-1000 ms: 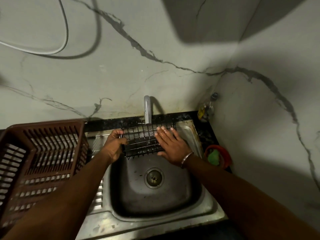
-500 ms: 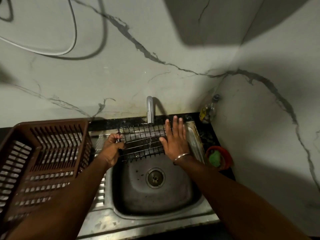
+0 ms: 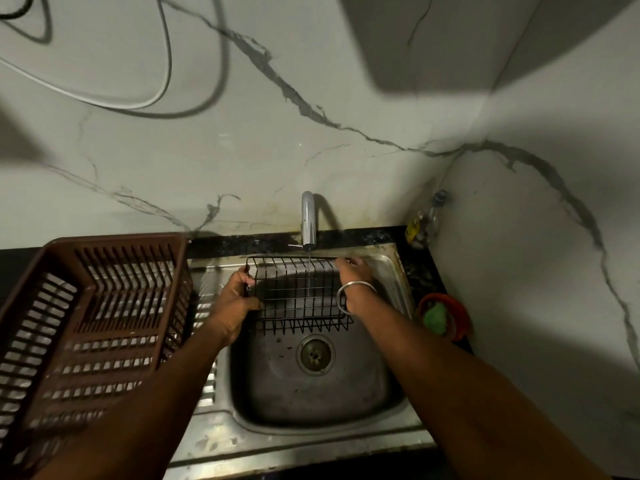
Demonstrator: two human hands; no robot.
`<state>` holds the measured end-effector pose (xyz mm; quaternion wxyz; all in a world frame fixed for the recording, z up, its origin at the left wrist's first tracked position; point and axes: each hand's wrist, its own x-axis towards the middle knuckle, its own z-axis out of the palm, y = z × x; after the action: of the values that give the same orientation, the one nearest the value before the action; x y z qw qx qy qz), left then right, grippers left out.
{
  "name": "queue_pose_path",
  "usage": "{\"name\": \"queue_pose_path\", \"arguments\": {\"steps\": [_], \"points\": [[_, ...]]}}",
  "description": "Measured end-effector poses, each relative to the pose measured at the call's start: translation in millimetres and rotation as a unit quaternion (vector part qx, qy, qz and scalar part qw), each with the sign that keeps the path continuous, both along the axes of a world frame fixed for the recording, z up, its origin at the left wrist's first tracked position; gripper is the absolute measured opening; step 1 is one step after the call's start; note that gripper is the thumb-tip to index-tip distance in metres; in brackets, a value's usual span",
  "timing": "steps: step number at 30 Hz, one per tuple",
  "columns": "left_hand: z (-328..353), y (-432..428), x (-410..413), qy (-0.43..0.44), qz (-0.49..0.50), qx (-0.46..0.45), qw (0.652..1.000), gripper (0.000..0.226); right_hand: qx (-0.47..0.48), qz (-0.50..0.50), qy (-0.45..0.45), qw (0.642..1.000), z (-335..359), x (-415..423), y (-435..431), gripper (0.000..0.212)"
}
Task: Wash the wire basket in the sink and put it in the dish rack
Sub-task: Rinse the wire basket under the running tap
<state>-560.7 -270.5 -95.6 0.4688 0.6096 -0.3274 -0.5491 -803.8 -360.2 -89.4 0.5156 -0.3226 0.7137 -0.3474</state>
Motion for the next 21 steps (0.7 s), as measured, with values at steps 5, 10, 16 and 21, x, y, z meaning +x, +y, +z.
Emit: {"name": "queue_pose_path", "arguments": {"steps": [5,10,16,21], "points": [[4,-3,-6,0.098,0.037,0.016,0.994,0.038,-0.024,0.000,-0.021,0.999,-10,-10,6,0.044],[3,-11,-14,0.018,0.145,0.018,0.989,0.034,-0.092,0.017,-0.008,0.996,-2,-17,11,0.054],[8,-9,-20,0.018,0.107,0.057,0.992,0.029,-0.135,0.106,0.097,0.980,15,-14,-1,0.044],[13,-8,-15,0.014,0.056,0.037,0.998,0.036,-0.091,0.294,0.443,0.842,24,8,11,0.070]]}}
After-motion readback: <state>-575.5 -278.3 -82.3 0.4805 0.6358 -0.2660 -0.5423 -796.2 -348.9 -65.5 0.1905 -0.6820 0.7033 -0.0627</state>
